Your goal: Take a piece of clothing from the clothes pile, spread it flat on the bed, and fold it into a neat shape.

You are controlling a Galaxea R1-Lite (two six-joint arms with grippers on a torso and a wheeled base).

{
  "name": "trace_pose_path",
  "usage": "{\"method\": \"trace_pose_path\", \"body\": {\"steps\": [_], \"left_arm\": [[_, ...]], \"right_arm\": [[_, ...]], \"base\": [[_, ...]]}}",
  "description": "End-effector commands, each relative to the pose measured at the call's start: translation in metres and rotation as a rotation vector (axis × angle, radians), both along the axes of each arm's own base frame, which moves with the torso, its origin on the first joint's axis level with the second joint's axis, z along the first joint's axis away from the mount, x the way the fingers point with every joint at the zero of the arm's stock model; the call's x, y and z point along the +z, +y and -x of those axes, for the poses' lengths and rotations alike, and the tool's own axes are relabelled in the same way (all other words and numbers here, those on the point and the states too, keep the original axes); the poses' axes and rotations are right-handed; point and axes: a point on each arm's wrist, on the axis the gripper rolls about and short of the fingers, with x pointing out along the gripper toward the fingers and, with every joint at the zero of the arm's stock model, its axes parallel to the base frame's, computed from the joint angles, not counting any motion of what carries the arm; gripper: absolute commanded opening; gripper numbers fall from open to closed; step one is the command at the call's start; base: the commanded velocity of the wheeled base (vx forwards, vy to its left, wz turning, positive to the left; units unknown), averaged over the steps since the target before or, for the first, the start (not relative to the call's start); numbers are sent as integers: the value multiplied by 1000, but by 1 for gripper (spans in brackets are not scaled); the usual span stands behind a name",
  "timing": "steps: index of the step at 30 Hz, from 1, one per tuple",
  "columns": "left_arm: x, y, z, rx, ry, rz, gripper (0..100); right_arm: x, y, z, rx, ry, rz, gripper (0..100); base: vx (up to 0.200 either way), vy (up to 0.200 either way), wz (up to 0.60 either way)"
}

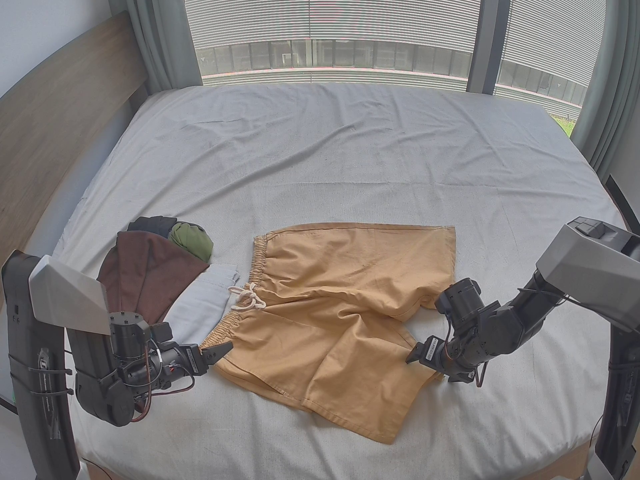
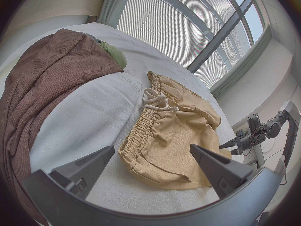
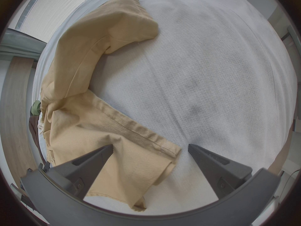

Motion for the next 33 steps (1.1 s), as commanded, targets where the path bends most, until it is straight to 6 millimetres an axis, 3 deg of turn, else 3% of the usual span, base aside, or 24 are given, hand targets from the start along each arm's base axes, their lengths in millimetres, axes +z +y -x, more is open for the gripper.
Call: {"method": "trace_pose_path", "body": {"steps": [1,6,7,17,25,33], "left_arm": [[3,1,0,3,-8,1,100],[7,1,1,5,-17,2,100],[8,1,1,5,-19,4,100],[7,1,2,5,-16,3,100],[6,1,2,4,-12,3,100],[6,1,3,4,-6,2,100]], "right_arm": [[-5,9,-1,7,2,0,100],[-3,12,-3,-11,-9,-3,100],[-3,12,-3,-13,-11,-3,0],[-3,4,-7,-41,-17,-3,0],[26,-16,-16,-47,-116,37,0],[39,-31,-28,-54,-175,49,0]], "base": [[0,0,0],[0,0,0],[0,0,0],[0,0,0],[0,0,0],[0,0,0]]}}
